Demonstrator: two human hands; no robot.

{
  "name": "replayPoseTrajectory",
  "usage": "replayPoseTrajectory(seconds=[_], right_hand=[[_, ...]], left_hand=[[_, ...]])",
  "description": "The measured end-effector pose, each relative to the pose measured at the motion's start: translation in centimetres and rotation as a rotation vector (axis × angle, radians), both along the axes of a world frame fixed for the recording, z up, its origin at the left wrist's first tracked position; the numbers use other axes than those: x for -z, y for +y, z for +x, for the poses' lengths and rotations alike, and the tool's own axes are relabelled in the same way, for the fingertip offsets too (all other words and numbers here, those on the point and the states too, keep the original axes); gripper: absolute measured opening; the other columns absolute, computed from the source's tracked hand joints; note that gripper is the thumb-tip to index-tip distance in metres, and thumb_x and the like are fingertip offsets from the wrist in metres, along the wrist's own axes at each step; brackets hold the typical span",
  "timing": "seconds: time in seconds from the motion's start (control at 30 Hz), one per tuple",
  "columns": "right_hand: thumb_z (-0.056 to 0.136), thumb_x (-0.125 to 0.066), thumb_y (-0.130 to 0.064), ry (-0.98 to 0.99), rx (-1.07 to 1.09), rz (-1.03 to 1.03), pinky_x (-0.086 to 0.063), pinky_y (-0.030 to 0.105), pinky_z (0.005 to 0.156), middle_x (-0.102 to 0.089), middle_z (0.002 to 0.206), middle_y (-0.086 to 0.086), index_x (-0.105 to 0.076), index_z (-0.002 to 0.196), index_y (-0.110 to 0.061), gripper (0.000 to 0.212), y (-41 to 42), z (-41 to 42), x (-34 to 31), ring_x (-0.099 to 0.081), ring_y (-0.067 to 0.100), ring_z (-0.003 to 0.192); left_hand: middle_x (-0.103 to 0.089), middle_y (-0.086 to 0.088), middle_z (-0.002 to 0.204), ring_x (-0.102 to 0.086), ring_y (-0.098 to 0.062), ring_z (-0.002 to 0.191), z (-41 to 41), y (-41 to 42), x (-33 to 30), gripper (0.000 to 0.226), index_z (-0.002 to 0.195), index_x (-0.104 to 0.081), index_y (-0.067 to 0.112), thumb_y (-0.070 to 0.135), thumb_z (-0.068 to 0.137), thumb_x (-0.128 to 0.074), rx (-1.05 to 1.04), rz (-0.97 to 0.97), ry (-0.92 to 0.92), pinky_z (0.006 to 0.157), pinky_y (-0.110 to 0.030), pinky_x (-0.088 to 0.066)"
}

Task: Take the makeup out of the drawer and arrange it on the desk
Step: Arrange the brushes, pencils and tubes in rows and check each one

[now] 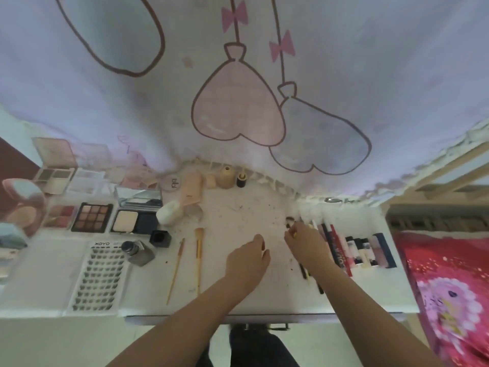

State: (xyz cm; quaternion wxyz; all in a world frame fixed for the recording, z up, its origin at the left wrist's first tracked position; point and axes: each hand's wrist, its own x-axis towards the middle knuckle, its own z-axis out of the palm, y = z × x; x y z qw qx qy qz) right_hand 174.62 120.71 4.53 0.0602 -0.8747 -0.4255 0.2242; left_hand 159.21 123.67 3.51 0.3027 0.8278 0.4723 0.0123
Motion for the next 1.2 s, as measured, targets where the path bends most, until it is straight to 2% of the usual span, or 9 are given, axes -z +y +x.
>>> replayPoseTrajectory(seconds=[0.17, 0.23, 0.33, 0.47, 0.63, 0.8, 0.93, 1.03, 1.2], right_hand=[[0.096, -0.041, -0.039, -0.128, -0.189, -0.106, -0.046, 0.028, 0.060, -0.066, 0.085, -0.001, -0.053, 0.095, -0.018, 0.024, -1.9, 2.6, 2.0, -0.064, 0.019, 0.077], [0.096, -0.042, -0.033, -0.145, -0.237, -0.129, -0.043, 0.029, 0.056, -0.067, 0.088, 0.001, -0.052, 0.097, -0.017, 0.019, -1.8, 2.6, 2.8, -0.066, 0.021, 0.076], [0.095, -0.041, -0.023, -0.110, -0.266, -0.121, -0.040, 0.029, 0.051, -0.067, 0.088, 0.004, -0.050, 0.099, -0.016, 0.012, -1.5, 2.7, 3.4, -0.065, 0.023, 0.072], [0.094, -0.042, -0.018, -0.124, -0.275, -0.098, -0.030, 0.027, 0.043, -0.066, 0.083, 0.003, -0.045, 0.107, -0.016, 0.014, -1.7, 3.6, 3.4, -0.055, 0.020, 0.060], [0.093, -0.042, -0.015, -0.104, -0.286, -0.113, -0.038, 0.030, 0.051, -0.066, 0.087, 0.004, -0.045, 0.109, -0.013, 0.016, -1.7, 3.7, 3.3, -0.060, 0.021, 0.066], [0.093, -0.044, -0.011, -0.072, -0.305, -0.191, -0.040, 0.031, 0.058, -0.065, 0.099, 0.007, -0.051, 0.107, -0.010, 0.016, -1.2, 2.7, 2.6, -0.065, 0.025, 0.087], [0.097, -0.045, -0.025, 0.047, -0.271, -0.198, -0.047, 0.031, 0.068, -0.064, 0.102, 0.008, -0.057, 0.105, -0.008, 0.022, -0.5, 1.6, 2.2, -0.063, 0.025, 0.092], [0.096, -0.045, -0.034, 0.125, -0.259, -0.184, -0.044, 0.029, 0.066, -0.063, 0.101, 0.008, -0.057, 0.103, -0.008, 0.030, 0.3, 0.4, 1.8, -0.061, 0.024, 0.092], [0.097, -0.041, -0.041, 0.112, -0.287, -0.179, -0.043, 0.029, 0.064, -0.062, 0.098, 0.005, -0.057, 0.099, -0.012, 0.033, 2.0, -4.2, 1.7, -0.060, 0.022, 0.085]], left_hand=[[-0.063, -0.006, 0.095, -0.061, -0.026, 0.083, 6.8, -0.3, 0.9, 0.021, 0.107, -0.046, 0.013, 0.030, 0.099, -0.036, -0.042, -0.095, 0.068, 0.063, -0.032, -0.042], [-0.064, -0.008, 0.100, -0.061, -0.027, 0.087, 7.9, -0.2, 1.5, 0.021, 0.106, -0.047, 0.012, 0.028, 0.099, -0.036, -0.096, -0.124, 0.086, 0.065, -0.032, -0.041], [-0.064, -0.009, 0.104, -0.061, -0.028, 0.093, 8.9, 0.1, 1.9, 0.025, 0.107, -0.048, 0.012, 0.033, 0.099, -0.037, -0.154, -0.157, 0.122, 0.070, -0.033, -0.044], [-0.064, -0.007, 0.099, -0.062, -0.026, 0.089, 10.0, 0.3, 2.1, 0.029, 0.103, -0.050, 0.013, 0.041, 0.096, -0.043, -0.230, -0.207, 0.138, 0.069, -0.033, -0.045], [-0.063, -0.006, 0.100, -0.062, -0.024, 0.088, 11.0, 1.0, 2.0, 0.024, 0.101, -0.049, 0.014, 0.037, 0.094, -0.046, -0.276, -0.197, 0.217, 0.063, -0.030, -0.041], [-0.063, -0.005, 0.103, -0.062, -0.024, 0.091, 10.3, 1.3, 1.9, 0.021, 0.108, -0.050, 0.014, 0.029, 0.093, -0.046, -0.278, -0.176, 0.286, 0.063, -0.029, -0.041], [-0.062, -0.005, 0.102, -0.060, -0.023, 0.088, 8.0, 2.1, 1.6, 0.021, 0.105, -0.051, 0.013, 0.028, 0.092, -0.049, -0.274, -0.173, 0.317, 0.062, -0.028, -0.039], [-0.062, -0.006, 0.101, -0.061, -0.023, 0.089, 5.3, 2.8, 1.3, 0.015, 0.103, -0.051, 0.012, 0.023, 0.094, -0.046, -0.238, -0.117, 0.350, 0.061, -0.028, -0.038], [-0.064, -0.003, 0.097, -0.063, -0.020, 0.085, -0.7, 3.8, 1.4, 0.016, 0.101, -0.054, 0.013, 0.020, 0.096, -0.040, -0.149, 0.008, 0.447, 0.061, -0.026, -0.039]])
